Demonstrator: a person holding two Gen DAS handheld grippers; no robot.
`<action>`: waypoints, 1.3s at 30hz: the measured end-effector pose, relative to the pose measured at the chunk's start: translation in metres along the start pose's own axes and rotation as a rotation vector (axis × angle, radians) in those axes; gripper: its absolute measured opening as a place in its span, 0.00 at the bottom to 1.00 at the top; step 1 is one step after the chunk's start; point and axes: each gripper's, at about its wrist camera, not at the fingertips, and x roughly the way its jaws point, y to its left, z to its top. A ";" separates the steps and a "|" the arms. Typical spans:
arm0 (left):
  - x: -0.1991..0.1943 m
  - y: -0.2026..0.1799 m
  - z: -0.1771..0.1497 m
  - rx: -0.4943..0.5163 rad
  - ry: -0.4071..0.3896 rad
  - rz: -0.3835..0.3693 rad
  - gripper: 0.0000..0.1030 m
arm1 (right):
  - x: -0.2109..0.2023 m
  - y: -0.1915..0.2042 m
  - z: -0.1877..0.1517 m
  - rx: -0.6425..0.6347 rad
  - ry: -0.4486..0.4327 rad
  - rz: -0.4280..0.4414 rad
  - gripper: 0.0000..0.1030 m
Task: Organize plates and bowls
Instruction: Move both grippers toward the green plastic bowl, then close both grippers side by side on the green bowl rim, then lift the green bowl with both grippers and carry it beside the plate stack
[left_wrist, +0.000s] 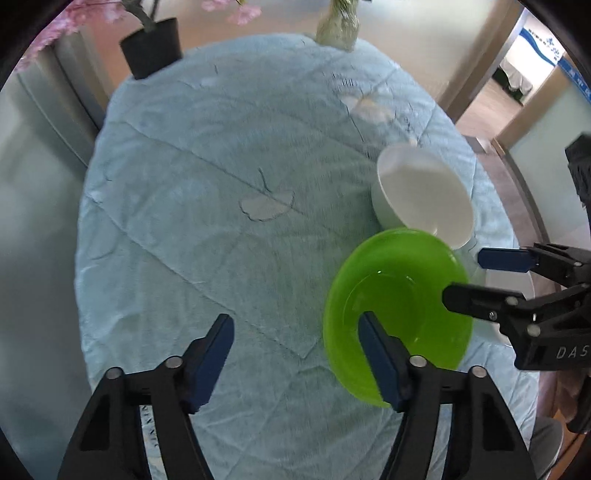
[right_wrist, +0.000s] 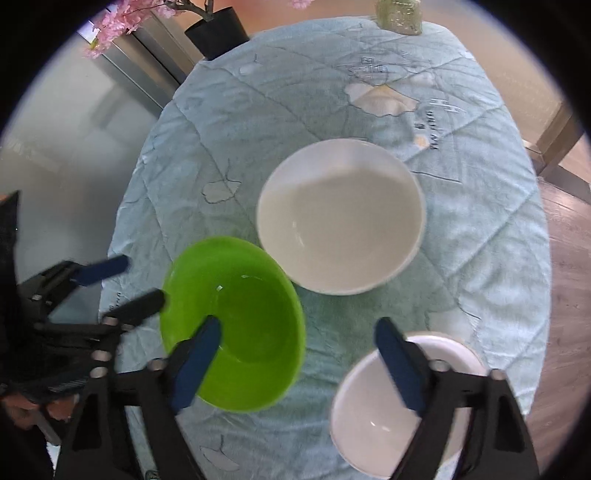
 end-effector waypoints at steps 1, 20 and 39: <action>0.005 0.000 0.000 0.000 0.004 -0.003 0.53 | 0.004 0.001 0.002 0.007 0.017 0.009 0.58; 0.010 -0.005 -0.003 -0.014 0.043 -0.096 0.03 | 0.030 0.001 0.002 0.083 0.049 -0.038 0.06; -0.276 -0.100 -0.087 0.074 -0.184 -0.033 0.04 | -0.232 0.070 -0.089 -0.032 -0.235 -0.045 0.05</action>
